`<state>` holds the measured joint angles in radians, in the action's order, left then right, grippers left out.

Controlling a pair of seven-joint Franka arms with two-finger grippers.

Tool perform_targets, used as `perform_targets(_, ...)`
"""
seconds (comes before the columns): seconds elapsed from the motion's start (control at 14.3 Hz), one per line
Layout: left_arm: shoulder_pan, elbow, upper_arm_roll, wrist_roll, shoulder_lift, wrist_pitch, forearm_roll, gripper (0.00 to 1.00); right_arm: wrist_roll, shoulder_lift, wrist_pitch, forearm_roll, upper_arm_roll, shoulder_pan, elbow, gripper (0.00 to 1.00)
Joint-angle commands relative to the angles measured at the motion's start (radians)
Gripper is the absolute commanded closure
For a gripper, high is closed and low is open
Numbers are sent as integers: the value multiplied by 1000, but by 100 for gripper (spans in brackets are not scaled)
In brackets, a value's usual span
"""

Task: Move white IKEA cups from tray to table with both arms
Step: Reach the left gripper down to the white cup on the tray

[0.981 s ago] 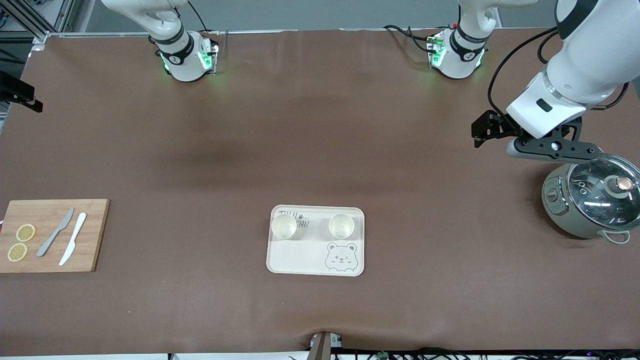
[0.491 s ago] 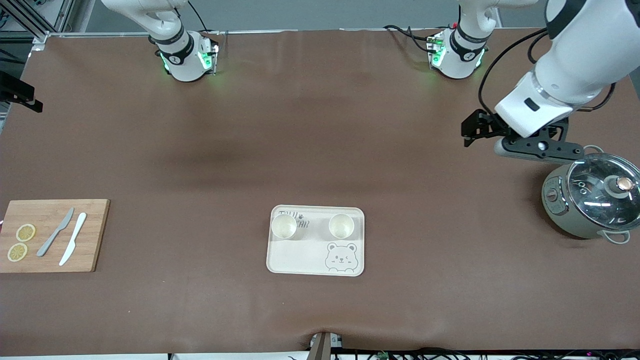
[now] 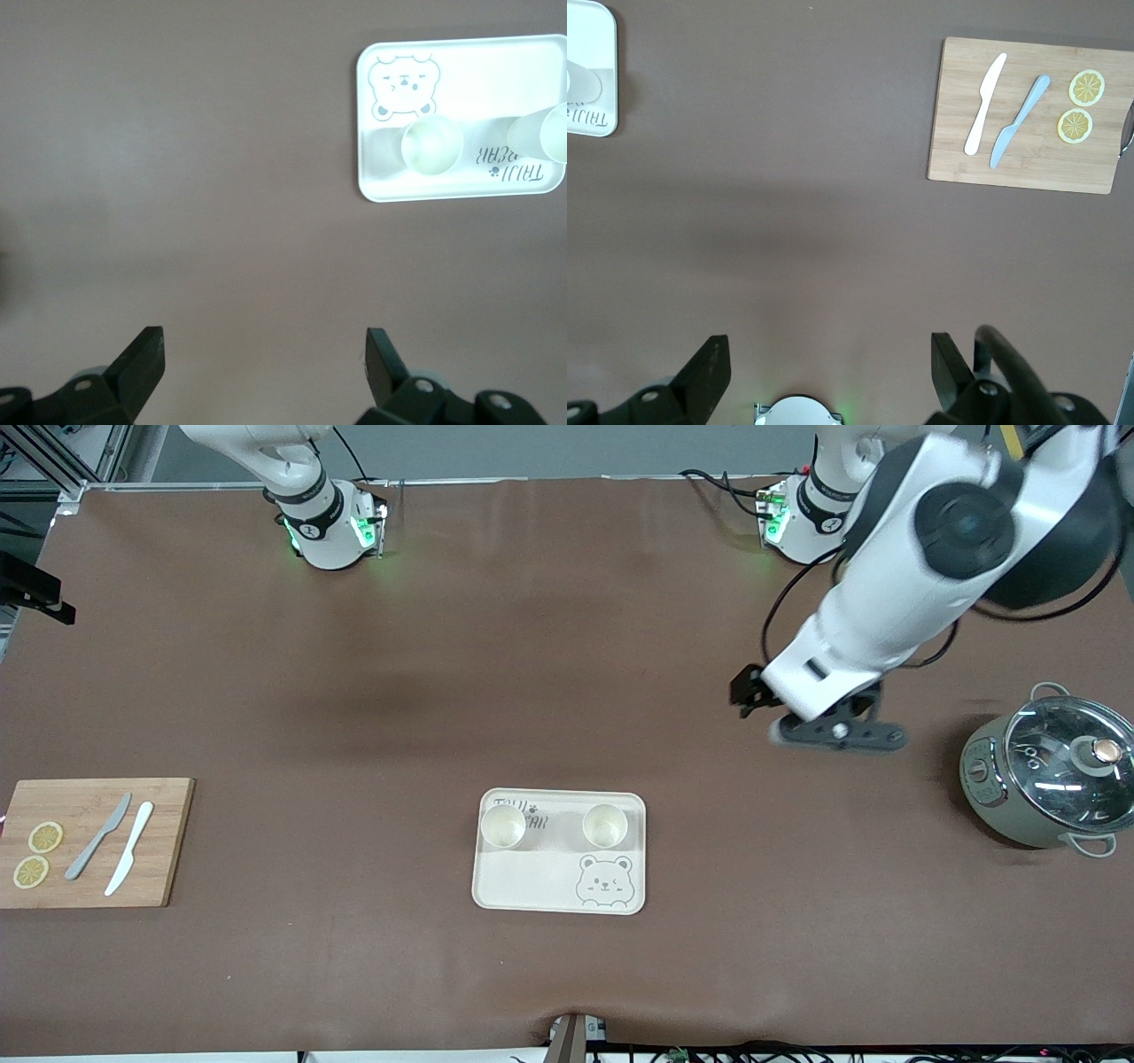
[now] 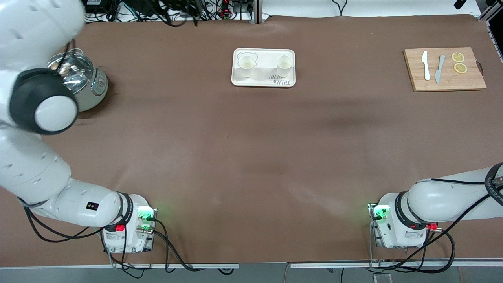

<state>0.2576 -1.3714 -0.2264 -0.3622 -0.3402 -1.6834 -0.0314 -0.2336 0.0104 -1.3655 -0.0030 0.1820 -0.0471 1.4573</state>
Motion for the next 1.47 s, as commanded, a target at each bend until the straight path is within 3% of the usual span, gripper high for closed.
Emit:
perform_targets(0.0, 66, 120, 13, -33, -131, -25, -36, 0, 5, 11, -1, -8, -10, 12, 3, 0)
perform_targets(0.35, 127, 198, 16, -78, -272, -94, -42, 0, 5, 11, -1, -8, -10, 12, 3, 0)
perform_targets(0.63, 271, 227, 166, -78, -347, -177, -39, 0, 4, -6, 3, -8, -10, 16, -15, 0)
perform_targets(1.4, 279, 229, 182, -50, -534, -444, -39, 0, -1, -82, 0, -18, -10, 15, -22, 0)
